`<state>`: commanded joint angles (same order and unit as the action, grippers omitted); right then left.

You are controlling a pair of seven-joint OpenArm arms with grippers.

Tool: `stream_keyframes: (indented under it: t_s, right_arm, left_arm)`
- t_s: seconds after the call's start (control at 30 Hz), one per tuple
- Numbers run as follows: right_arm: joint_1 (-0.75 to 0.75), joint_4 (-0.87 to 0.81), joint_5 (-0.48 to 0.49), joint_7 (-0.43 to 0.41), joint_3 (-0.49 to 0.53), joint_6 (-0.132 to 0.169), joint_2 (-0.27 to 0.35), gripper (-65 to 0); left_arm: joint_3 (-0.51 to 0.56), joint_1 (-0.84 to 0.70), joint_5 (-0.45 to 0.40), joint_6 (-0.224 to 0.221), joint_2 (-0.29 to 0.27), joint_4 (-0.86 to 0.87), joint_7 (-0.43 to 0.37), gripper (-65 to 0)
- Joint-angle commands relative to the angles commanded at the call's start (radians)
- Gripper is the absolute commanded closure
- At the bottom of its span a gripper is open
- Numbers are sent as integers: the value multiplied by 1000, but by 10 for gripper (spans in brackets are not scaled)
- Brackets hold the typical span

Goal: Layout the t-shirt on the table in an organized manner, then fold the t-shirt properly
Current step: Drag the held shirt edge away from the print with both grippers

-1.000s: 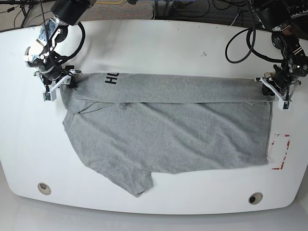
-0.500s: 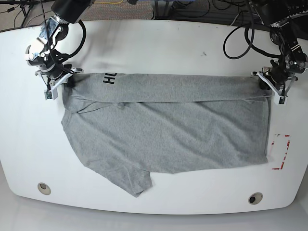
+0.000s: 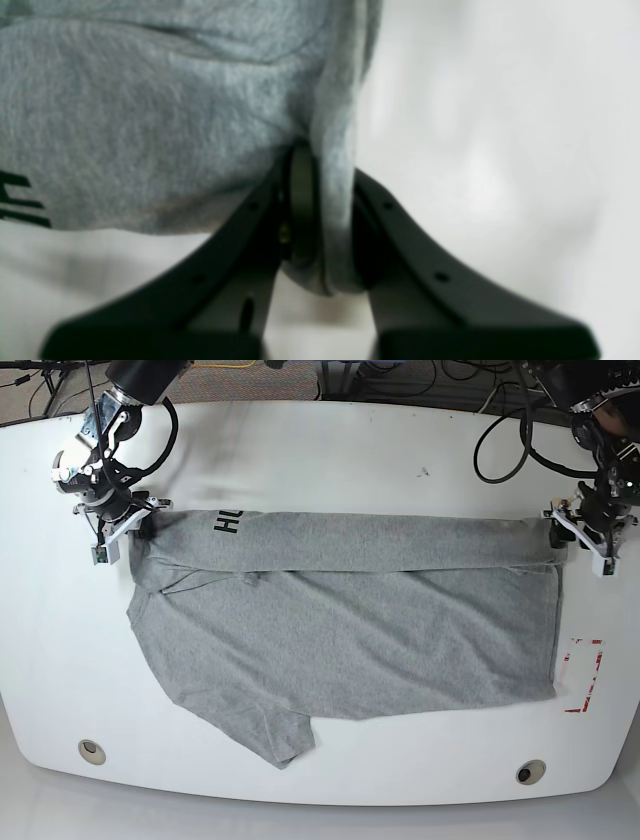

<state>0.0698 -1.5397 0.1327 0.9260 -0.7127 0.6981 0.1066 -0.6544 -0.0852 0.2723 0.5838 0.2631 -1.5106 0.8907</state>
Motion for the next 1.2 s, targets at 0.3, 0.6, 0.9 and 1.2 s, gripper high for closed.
stream_keyframes:
  t_s: [0.3, 0.6, 0.9, 1.2]
  right_arm:
    - [0, 0, 0, 0, 2, 0, 0, -2]
    - [-5, 0, 0, 0, 2, 0, 0, 0]
    - [-6, 0, -5, 0, 2, 0, 2, 0]
    - [54, -80, -2, 17, 2, 0, 2, 0]
  left_arm:
    - [72, 29, 2, 2, 0, 75, 0, -415]
    - [89, 32, -2, 2, -2, 104, 0, -268]
    - [104, 20, -3, 2, -3, 101, 0, -6]
    - [106, -49, -6, 2, 2, 37, 0, -6]
